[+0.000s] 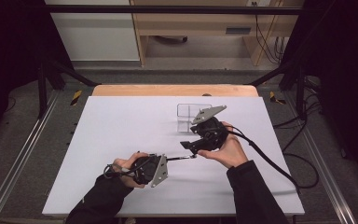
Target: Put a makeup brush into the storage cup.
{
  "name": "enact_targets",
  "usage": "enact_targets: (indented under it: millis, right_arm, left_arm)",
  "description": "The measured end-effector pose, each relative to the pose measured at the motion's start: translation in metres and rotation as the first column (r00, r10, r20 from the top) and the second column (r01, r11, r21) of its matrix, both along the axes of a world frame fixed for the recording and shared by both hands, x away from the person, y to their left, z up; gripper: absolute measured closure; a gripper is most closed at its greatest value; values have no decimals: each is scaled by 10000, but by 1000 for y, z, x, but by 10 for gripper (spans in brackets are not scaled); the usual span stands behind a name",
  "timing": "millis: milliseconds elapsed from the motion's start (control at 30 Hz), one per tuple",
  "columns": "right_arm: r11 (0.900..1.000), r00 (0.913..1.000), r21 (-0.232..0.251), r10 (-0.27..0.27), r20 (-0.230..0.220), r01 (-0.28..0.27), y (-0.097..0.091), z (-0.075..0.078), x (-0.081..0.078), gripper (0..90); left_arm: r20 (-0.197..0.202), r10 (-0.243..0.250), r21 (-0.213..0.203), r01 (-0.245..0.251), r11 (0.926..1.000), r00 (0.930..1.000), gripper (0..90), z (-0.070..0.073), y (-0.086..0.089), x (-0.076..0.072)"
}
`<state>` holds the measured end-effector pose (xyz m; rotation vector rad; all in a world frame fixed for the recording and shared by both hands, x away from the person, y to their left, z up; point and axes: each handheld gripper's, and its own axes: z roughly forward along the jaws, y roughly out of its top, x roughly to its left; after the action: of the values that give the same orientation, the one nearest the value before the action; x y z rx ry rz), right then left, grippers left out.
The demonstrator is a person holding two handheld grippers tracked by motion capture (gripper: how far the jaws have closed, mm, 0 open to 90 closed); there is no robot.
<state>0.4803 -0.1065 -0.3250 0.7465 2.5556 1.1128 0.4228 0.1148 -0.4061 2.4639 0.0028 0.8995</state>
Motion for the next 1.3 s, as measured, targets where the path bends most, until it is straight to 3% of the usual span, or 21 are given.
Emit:
enact_targets:
  millis: [100, 267, 467, 600, 833, 1033, 1133, 1300]
  right_arm:
    - [9980, 9985, 431, -482, 273, 470, -5, 1, -1, 288]
    - [9915, 9878, 769, -1131, 1070, 1052, -13, 1, -4, 207]
    - [9829, 9837, 1305, -1445, 1071, 1301, -19, 1, -8, 160]
    - [9766, 9786, 1496, -1721, 1131, 1545, -23, -1, -10, 133]
    - [9573, 9686, 2190, -2184, 1186, 1890, -30, -6, -14, 120]
    - [9424, 9647, 2635, -2407, 1072, 2059, -32, -14, -17, 111]
    - [9415, 9664, 2667, -2385, 957, 2060, -30, -18, -18, 103]
    - [9367, 9651, 2792, -2452, 919, 2114, -27, -23, -19, 95]
  left_arm:
    - [-184, 191, -328, -197, 9993, 9996, 833, 0, 3, 1]
    - [-473, 540, -765, -575, 9954, 9974, 833, -2, 6, 3]
    - [-729, 914, -1154, -995, 9883, 9931, 833, -5, 9, 5]
    - [-1021, 1213, -1528, -1361, 9788, 9873, 833, -6, 12, 7]
    - [-1823, 1759, -2631, -2204, 9393, 9674, 832, -4, 20, 14]
    - [-2104, 2278, -3091, -2858, 9071, 9507, 832, -4, 22, 13]
    - [-2233, 2482, -3329, -3131, 8895, 9426, 832, -5, 22, 12]
    - [-2620, 2709, -3964, -3592, 8449, 9263, 832, -6, 24, 11]
